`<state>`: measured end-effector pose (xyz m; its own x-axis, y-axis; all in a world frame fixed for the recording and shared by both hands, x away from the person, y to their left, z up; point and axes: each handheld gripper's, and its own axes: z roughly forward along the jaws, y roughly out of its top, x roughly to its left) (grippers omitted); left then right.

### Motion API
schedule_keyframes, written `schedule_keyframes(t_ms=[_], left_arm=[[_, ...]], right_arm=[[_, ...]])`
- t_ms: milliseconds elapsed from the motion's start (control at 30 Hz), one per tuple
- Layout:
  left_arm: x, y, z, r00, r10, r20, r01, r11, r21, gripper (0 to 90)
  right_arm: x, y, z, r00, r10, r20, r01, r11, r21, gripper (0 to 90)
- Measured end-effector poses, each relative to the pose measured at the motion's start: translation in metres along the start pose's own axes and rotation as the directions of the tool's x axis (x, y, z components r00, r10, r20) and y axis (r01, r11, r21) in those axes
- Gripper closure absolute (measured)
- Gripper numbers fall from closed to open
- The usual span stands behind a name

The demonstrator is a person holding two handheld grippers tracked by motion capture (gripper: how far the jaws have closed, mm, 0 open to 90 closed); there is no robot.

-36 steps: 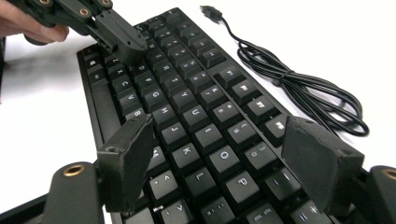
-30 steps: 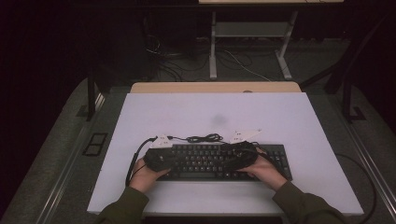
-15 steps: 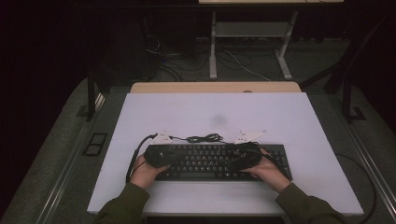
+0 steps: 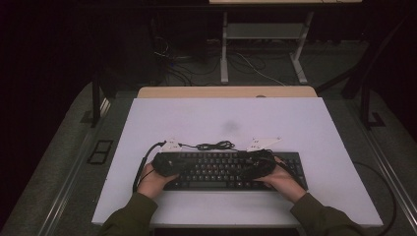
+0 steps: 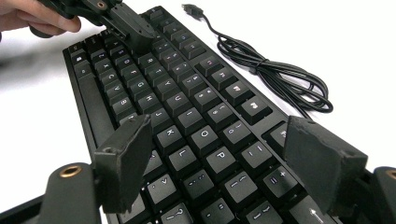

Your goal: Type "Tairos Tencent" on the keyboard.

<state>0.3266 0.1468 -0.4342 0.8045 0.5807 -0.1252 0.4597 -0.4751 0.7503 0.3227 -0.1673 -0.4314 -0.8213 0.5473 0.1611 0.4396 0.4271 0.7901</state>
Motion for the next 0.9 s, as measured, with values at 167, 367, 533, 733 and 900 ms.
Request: schedule_keyframes(t_ms=[167,367,533,733,900], left_arm=[[0.0001,-0.0001,0.0,1.0,-0.001,0.002,0.001,1.0,0.001,88.4],[-0.0006,-0.0006,0.0018,1.0,-0.003,0.003,0.003,0.9999,0.014,88.4],[-0.0015,-0.0004,0.0005,1.0,-0.003,0.0,0.003,0.9999,0.012,88.4],[-0.0047,-0.0003,-0.0008,0.9999,-0.015,-0.002,0.015,0.9999,-0.007,87.0],[-0.0056,-0.001,-0.0043,0.9993,-0.037,-0.006,0.036,0.9989,-0.03,81.5]], right_arm=[[0.0003,0.0,0.0004,1.0,-0.002,0.0,0.002,1.0,0.001,23.4],[-0.0001,0.0,0.0005,1.0,-0.003,0.001,0.003,1.0,0.001,23.5],[0.0001,0.0003,0.0008,1.0,-0.003,-0.001,0.003,1.0,-0.003,23.6],[-0.0012,0.002,-0.0002,0.9996,0.016,-0.021,-0.017,1.0,-0.016,23.6],[-0.0033,0.0034,-0.003,0.9981,0.031,-0.053,-0.033,0.999,-0.038,23.0]])
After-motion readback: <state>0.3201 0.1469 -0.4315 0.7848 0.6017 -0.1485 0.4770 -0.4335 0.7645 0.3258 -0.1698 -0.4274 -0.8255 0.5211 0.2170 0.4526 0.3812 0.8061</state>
